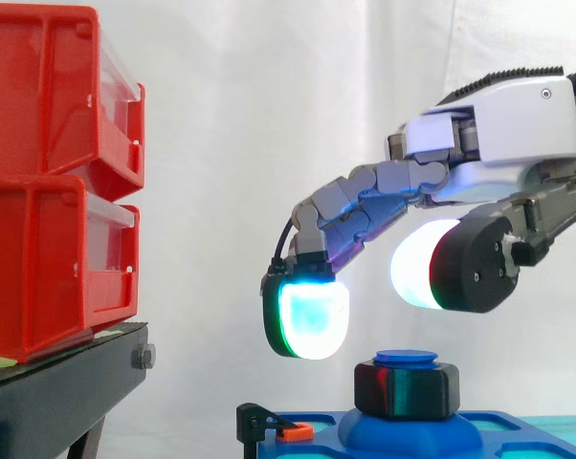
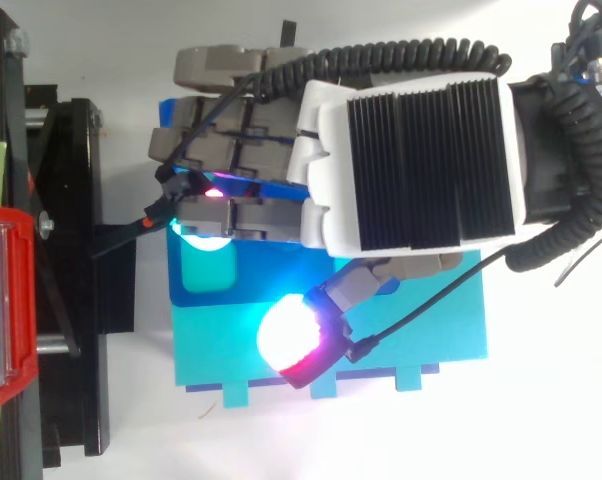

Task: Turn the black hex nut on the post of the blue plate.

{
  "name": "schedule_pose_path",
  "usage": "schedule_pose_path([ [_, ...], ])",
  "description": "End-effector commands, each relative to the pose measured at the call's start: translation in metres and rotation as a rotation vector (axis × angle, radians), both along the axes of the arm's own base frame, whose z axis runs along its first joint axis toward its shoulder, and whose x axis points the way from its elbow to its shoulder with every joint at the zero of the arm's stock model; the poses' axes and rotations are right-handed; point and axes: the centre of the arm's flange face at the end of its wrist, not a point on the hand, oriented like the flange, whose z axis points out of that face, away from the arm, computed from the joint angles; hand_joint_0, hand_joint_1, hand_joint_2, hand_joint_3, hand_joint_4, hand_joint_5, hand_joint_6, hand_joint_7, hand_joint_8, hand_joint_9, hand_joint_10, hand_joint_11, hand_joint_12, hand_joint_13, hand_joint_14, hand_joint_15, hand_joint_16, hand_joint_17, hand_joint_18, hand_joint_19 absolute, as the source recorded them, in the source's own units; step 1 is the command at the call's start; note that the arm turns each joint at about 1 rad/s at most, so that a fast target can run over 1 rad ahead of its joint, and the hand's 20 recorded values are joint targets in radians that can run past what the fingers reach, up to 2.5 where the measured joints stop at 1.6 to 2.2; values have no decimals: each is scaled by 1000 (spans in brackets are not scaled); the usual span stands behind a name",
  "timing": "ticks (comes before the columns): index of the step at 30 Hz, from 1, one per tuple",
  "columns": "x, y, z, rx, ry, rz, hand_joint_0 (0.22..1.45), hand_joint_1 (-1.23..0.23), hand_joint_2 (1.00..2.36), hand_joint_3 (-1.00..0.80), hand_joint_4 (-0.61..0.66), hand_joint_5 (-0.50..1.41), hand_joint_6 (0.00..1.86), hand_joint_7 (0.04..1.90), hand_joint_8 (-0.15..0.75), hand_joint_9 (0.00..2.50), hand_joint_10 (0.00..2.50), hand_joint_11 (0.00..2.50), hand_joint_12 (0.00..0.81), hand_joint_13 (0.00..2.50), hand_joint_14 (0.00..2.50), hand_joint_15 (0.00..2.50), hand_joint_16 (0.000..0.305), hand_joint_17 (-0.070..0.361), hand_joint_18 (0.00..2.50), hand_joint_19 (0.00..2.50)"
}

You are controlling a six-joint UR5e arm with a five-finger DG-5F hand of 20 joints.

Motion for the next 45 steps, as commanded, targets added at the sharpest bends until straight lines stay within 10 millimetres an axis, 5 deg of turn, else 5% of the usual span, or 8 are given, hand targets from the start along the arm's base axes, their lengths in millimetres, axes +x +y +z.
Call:
schedule_pose_path([
  [1,0,-2,-2,7,-5,5,503,-256,1000,-500,218,-168,502,1125,283,460,0,65,360,434,3,85,52,118,313,246],
  [32,0,-8,-1,28,-23,14,502,-253,1000,-500,216,-167,502,1119,285,464,0,66,357,434,3,85,52,117,310,246],
  [45,-4,-5,-18,49,-7,18,503,-253,1000,-500,220,-167,502,1115,284,461,2,58,356,431,3,78,52,117,306,247],
])
